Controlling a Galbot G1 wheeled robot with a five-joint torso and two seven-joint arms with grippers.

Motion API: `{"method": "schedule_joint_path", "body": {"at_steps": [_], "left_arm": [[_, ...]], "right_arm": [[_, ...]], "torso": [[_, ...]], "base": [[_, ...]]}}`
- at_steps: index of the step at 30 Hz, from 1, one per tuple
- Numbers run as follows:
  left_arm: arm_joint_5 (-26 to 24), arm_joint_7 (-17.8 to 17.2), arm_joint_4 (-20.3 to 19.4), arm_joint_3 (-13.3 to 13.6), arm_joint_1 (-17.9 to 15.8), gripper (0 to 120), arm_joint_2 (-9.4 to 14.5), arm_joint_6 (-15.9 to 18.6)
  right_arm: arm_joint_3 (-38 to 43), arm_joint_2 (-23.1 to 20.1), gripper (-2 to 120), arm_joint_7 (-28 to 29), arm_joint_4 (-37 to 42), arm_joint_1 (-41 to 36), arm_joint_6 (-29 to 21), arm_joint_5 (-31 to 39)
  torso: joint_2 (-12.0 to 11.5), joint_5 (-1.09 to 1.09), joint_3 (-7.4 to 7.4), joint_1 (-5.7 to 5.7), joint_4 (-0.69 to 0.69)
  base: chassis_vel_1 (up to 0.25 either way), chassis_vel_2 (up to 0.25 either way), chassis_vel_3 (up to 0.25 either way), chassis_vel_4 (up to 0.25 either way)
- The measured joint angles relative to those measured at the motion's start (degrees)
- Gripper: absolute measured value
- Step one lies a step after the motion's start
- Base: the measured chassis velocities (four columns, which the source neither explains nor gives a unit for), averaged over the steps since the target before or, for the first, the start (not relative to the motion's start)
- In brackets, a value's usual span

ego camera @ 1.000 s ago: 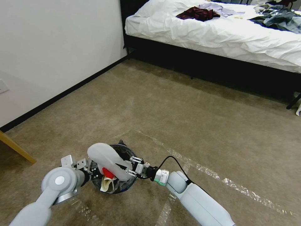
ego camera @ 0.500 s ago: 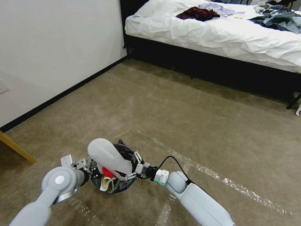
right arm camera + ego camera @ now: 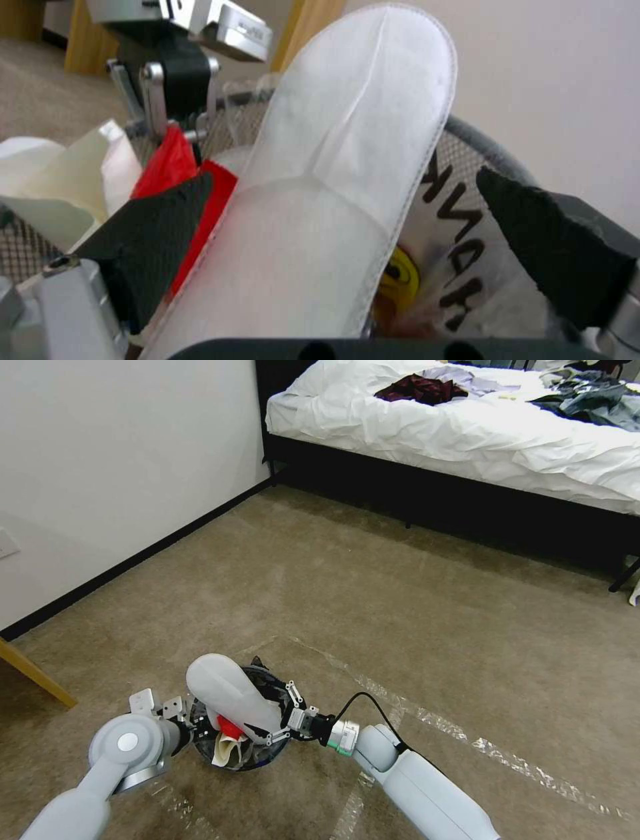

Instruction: Pick up the trash bin and place the garbage on the floor into it.

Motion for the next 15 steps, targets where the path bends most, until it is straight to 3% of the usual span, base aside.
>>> {"method": "schedule_joint_path", "body": {"at_steps": [15], "left_arm": [[-0.5,-0.5,0.2,0.1,-0.1,0,1.0,0.0]], "right_arm": [[-1.2,-3.4,100,-0.4,7.4,0.0,-1.2,3.0]], "torso": [[0.0,0.0,0.0,0.0,0.0]], "base": [[0.0,0.0,0.0,0.0]]}}
